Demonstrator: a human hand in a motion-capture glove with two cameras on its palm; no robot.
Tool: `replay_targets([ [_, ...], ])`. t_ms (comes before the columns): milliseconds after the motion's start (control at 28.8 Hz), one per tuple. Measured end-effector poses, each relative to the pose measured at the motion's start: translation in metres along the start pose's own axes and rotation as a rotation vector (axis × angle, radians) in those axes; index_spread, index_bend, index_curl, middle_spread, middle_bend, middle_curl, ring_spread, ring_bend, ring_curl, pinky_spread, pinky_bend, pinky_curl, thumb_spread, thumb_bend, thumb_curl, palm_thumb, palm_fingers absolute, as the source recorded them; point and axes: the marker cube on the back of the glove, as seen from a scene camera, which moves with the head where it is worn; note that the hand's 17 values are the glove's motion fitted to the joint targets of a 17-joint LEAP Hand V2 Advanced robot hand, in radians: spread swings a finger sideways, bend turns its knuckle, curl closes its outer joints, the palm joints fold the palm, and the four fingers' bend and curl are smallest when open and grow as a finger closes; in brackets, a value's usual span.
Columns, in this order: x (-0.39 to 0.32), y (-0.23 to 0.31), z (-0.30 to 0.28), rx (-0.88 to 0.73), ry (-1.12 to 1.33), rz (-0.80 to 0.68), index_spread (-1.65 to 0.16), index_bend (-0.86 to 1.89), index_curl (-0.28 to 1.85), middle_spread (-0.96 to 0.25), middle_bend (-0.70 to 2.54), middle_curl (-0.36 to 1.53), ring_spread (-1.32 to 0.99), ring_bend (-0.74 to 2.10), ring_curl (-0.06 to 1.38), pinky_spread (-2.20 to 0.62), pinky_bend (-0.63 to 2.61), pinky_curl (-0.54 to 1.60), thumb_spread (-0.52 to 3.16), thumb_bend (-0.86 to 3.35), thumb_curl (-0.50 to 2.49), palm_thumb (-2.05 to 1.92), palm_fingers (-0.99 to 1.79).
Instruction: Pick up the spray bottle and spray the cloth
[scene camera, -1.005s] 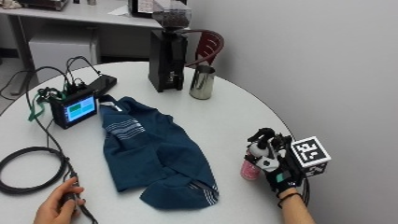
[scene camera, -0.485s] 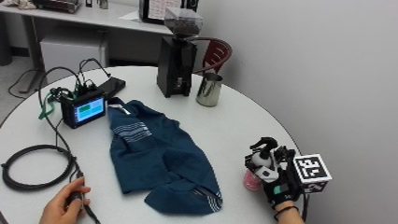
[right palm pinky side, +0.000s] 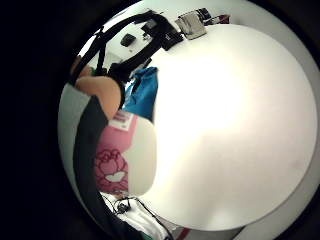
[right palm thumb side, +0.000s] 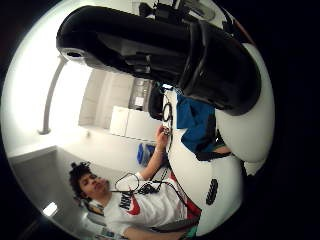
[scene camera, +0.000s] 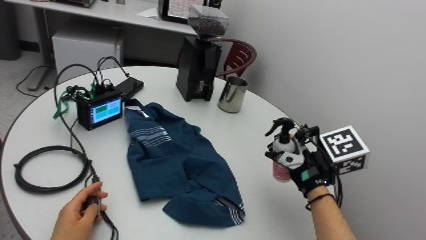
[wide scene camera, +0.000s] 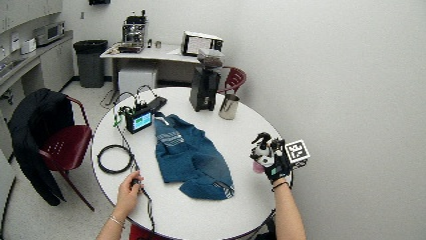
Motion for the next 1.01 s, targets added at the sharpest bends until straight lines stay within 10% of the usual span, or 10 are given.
replay_targets([
  [589,0.014,0.001,0.036,-0.295,0.517,0.251,-0.24,0.09,0.22,-0.13,0.36,0.46,-0.15,0.53,0.43,0.05,0.25,0.36,0.67,-0.02,0.59,1.08,0.99],
  [1005,-0.056,-0.029,-0.003,-0.184,0.59,0.183,-0.24,0.09,0.22,-0.14,0.35,0.47,-0.14,0.53,0.44,0.04,0.25,0.36,0.65,-0.03,0.61,1.08,0.97],
])
